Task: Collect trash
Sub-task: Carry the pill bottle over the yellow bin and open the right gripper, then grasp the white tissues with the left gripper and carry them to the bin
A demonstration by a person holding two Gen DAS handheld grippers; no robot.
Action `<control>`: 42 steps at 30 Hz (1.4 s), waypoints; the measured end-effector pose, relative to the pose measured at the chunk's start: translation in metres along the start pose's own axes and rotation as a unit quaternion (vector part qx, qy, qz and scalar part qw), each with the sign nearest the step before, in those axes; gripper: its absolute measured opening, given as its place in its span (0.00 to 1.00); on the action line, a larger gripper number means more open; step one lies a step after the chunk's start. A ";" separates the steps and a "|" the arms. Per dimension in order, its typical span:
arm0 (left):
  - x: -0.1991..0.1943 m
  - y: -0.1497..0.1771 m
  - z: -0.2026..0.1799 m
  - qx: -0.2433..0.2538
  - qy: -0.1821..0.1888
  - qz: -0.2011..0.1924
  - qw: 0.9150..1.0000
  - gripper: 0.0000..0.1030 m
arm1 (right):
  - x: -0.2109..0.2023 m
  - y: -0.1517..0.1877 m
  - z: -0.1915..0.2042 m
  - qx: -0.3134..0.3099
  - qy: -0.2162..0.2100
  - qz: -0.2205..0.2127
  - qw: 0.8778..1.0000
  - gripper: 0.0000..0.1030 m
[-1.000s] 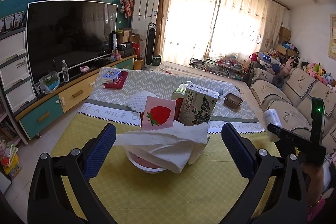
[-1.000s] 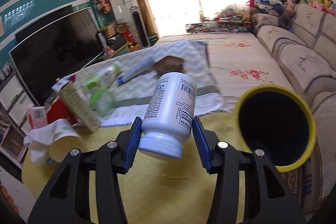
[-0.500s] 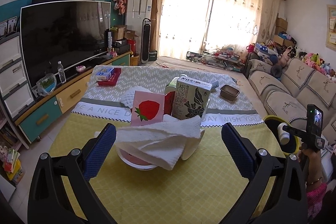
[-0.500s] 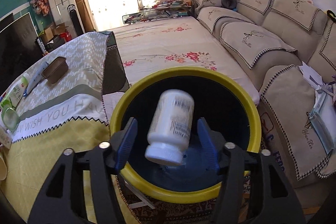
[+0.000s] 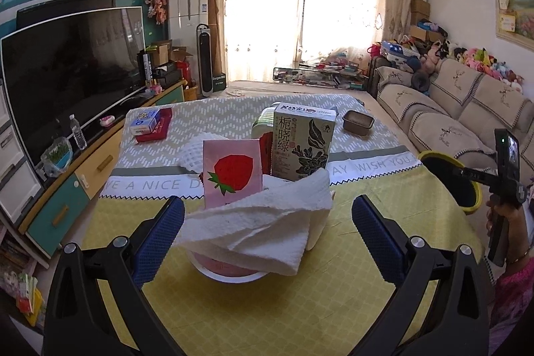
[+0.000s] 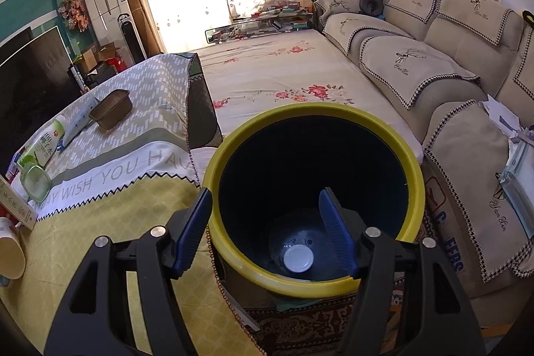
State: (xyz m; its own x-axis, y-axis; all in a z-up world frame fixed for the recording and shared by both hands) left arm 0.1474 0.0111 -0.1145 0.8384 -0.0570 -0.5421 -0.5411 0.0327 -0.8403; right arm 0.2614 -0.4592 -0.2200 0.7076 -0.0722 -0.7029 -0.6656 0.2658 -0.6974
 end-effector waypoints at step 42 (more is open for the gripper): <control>-0.025 -0.055 -0.034 0.072 0.085 -0.015 0.994 0.12 | -0.007 0.001 0.015 0.004 -0.040 0.004 0.999 0.62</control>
State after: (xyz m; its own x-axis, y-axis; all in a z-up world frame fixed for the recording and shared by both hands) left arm 0.1545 -0.0234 -0.0547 0.8239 -0.2274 -0.5191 -0.4913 0.1698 -0.8543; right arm 0.2591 -0.4440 -0.2139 0.7192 0.0060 -0.6948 -0.6696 0.2730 -0.6907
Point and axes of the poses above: each gripper's, at about its wrist camera, not at the fingertips, and x roughly the way its jaws point, z to its left, y to its underside, the point moved 9 cm from there along x, roughly the way its jaws point
